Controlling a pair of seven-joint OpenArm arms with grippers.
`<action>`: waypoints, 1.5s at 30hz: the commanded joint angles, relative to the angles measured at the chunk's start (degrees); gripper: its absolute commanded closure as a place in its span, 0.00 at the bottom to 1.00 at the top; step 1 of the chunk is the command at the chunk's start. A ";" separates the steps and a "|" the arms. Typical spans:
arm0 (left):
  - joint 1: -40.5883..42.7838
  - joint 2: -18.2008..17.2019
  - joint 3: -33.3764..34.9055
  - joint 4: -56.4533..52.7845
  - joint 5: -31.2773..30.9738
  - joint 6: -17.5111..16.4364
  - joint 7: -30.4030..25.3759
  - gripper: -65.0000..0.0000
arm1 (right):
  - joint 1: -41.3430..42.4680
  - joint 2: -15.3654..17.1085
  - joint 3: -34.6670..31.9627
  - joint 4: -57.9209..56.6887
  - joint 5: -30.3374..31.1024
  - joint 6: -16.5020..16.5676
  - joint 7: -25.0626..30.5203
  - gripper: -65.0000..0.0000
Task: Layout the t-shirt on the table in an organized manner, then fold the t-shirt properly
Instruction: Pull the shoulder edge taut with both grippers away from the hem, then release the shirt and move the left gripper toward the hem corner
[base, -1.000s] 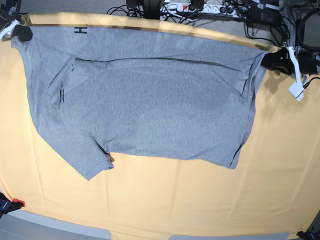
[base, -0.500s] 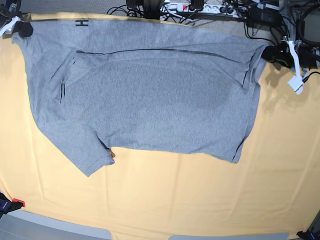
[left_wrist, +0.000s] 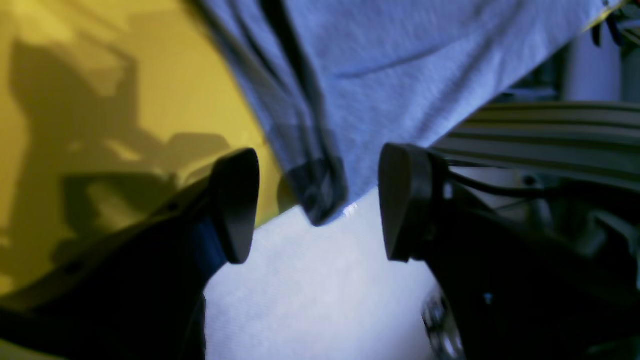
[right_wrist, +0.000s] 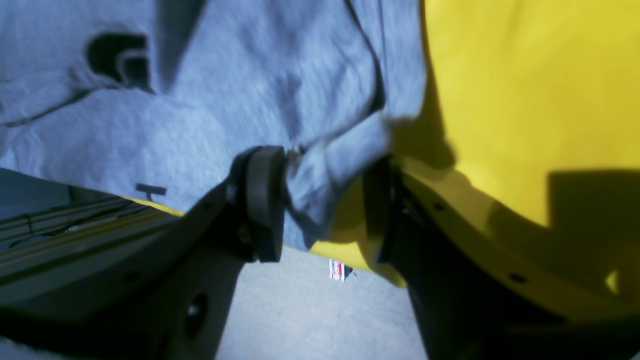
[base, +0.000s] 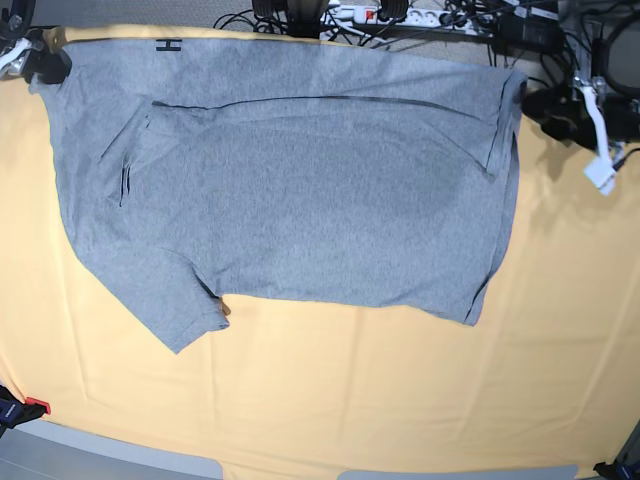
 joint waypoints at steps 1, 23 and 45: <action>-0.33 -1.49 -2.97 0.59 -0.97 0.00 -0.62 0.40 | -0.33 1.77 1.57 0.76 2.40 0.30 0.66 0.57; -20.61 8.72 -21.88 -0.85 16.35 1.60 -8.59 0.40 | -0.17 3.26 14.93 0.76 4.38 0.30 0.66 0.57; -29.62 11.82 -9.51 -8.15 31.06 1.77 -16.41 0.40 | 2.27 5.14 14.91 0.76 4.38 0.30 0.66 0.57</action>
